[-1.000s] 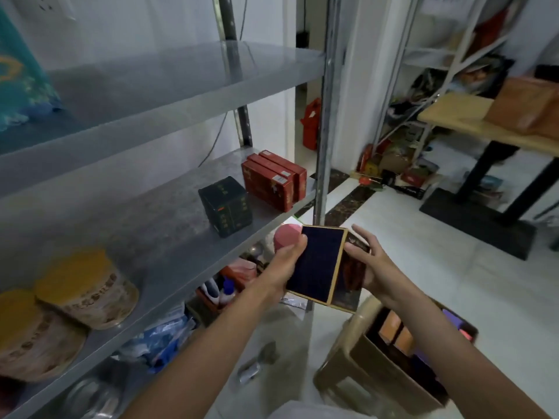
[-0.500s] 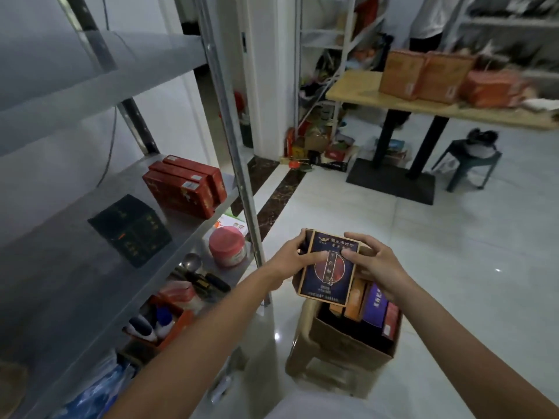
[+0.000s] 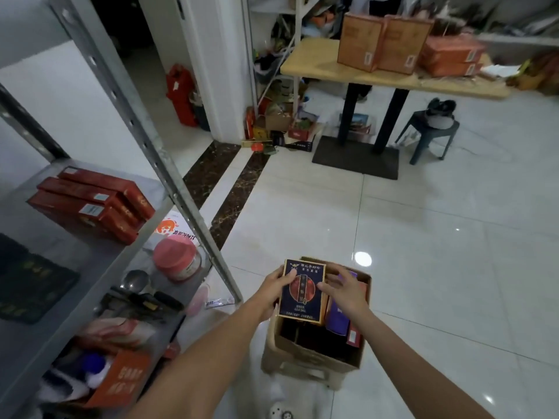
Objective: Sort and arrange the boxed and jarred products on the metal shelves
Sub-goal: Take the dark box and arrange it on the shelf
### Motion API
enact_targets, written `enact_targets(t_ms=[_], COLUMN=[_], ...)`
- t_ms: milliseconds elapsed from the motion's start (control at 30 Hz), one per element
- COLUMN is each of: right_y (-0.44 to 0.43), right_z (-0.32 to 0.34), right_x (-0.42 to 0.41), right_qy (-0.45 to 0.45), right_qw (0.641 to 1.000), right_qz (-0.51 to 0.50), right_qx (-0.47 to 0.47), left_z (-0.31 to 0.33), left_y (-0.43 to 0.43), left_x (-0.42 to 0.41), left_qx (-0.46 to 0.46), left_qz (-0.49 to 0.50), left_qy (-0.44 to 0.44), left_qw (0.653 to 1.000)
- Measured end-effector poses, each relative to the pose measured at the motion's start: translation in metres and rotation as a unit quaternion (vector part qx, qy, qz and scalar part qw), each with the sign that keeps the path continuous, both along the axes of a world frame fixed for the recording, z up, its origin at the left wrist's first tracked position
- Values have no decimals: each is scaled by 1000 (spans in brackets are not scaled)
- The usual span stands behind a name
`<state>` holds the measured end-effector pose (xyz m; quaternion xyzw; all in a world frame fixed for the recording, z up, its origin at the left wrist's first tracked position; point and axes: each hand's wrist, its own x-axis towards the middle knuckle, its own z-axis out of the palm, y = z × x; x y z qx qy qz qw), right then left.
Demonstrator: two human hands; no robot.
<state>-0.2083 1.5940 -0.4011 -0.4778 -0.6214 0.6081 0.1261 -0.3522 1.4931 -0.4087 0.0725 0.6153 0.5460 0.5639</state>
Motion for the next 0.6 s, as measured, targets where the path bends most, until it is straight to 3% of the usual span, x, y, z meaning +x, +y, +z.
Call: enact_targets(t_ms=[67,133,167,233,433,500,600], right_y=[13,22,25,28,29,24,20], right_z=[-21,-46,-59,-83,-122,-128,-137], right_x=[10,24,31,43,61,65,65], right_qy=[-164,-317,-359,-395,-350,-347,-358], right_qw=[970,888,857,830,860,860,854], right_qz=[121,229,258,293,283,279,268], right_qx=[136,244,263,262,241,249,266], left_z=[-13,-27,-34,-48,-65,-71,-86], left_y=[11,23,29,39,73,78,74], left_x=[0,0,0,1,0,6,15], left_qx=[-22,-45,-53,-66,-77,-101,-145], left_qz=[-8,-21,-24,-28,-15,-48,-86], left_qy=[-2,5,10,16,28,130,325], left_qw=[1000,999,998,997,997,985,931])
